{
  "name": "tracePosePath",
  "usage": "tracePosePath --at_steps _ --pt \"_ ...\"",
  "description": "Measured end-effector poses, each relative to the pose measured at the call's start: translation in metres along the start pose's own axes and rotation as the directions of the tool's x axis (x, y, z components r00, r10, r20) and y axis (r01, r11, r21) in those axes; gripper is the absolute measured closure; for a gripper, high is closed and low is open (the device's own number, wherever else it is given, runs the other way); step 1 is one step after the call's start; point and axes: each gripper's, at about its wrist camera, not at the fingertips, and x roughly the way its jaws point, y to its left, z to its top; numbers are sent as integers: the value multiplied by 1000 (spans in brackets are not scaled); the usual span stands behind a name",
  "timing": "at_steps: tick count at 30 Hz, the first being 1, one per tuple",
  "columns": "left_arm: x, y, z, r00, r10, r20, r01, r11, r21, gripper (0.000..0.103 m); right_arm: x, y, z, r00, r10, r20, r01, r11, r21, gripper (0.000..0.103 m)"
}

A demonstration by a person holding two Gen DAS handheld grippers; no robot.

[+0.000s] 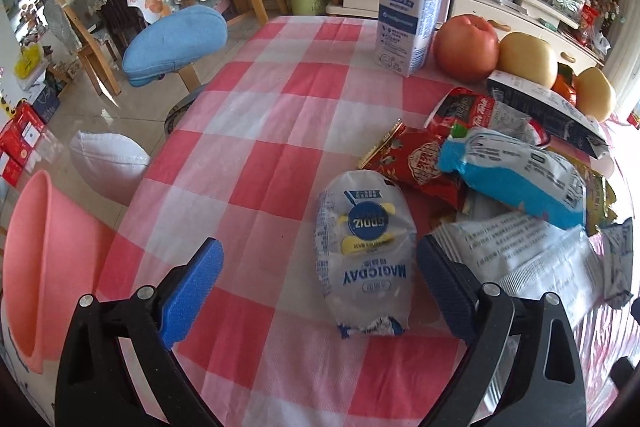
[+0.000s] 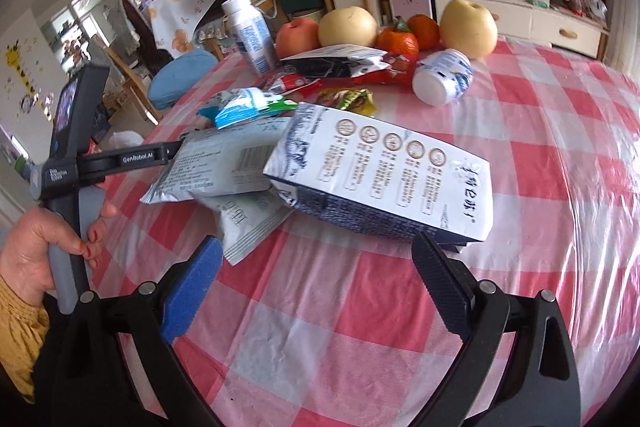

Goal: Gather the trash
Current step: 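Grasp the white MAGICDAY packet with the left gripper, then lift the MAGICDAY packet with the left gripper while the right gripper grasps the blue-white carton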

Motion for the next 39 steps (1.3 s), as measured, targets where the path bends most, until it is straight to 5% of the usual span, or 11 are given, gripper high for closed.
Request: tracePosePath --at_steps 4,8,14,24,30,35,39 --pt "11 1 -1 999 -41 -12 41 999 -36 21 -3 -13 2 1000 12 3 -13 999 51 7" --pt "19 -2 -3 997 -68 -28 67 997 -38 42 -3 -19 4 1000 -11 -1 11 997 74 7" --pt "15 -2 -4 997 -82 -12 81 996 -42 43 -4 -33 7 999 -37 5 36 995 96 7" --pt "-14 3 -8 995 -84 48 85 996 -21 43 -9 -67 17 980 -197 34 191 973 133 7" --pt "-39 3 -12 990 -115 86 116 993 -3 43 12 -78 15 996 85 -35 -73 964 256 6" --pt "-59 1 -17 982 -152 108 151 988 19 43 15 -29 7 966 241 -97 -228 965 128 6" --pt "-70 -3 -19 975 -187 122 184 982 40 43 3 10 -1 920 373 -124 -373 928 21 6"
